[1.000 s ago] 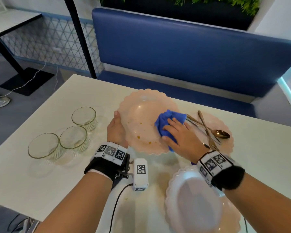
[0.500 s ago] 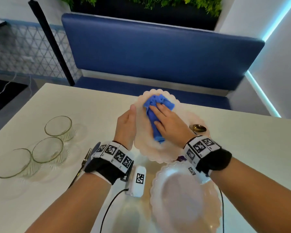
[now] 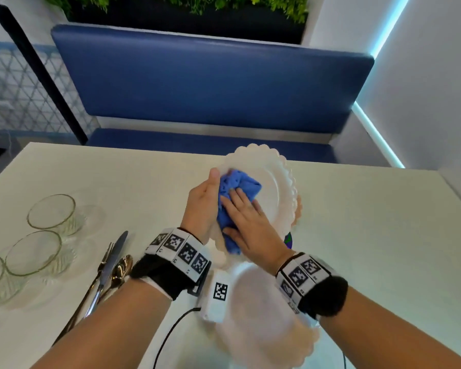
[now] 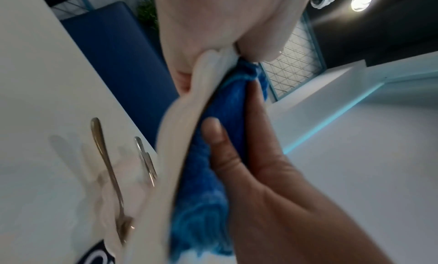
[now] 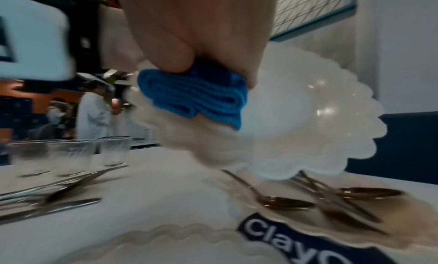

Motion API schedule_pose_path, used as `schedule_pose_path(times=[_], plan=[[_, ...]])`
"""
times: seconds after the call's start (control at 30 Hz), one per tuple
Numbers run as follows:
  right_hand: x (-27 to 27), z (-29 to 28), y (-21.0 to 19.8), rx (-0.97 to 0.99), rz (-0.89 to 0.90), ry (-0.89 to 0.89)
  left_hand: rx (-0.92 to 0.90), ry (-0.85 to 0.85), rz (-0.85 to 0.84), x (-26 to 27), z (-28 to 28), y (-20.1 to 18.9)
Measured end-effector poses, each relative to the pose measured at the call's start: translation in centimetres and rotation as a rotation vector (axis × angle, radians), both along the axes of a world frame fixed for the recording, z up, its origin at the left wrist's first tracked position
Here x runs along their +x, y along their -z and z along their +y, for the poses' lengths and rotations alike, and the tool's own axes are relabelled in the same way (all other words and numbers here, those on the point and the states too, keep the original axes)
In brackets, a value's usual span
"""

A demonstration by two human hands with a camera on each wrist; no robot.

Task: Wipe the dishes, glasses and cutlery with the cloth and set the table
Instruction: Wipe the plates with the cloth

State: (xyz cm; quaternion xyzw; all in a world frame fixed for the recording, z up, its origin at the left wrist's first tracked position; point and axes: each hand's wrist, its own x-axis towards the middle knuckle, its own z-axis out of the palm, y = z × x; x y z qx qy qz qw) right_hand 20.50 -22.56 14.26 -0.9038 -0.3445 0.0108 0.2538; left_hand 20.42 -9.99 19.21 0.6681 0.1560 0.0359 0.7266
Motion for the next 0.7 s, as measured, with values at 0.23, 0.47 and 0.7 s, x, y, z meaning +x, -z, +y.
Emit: schedule_pose_path(times=[0.23,0.47,0.7], plan=[[0.3,-8.4,1.5,-0.143,-0.108,0.435,-0.010,-0.061,0.068,-1.9,-1.9,-0.1],[-8.3,-7.2,2.8,0.143,0.216,0.045,-0.021,-0.131,0.131,-3.0,-3.4,2.6],[-6.1,-11.8,-4.1,1.055,0.813,0.303,0.251,0.083,0.244,-5.3,-1.1,4.1]])
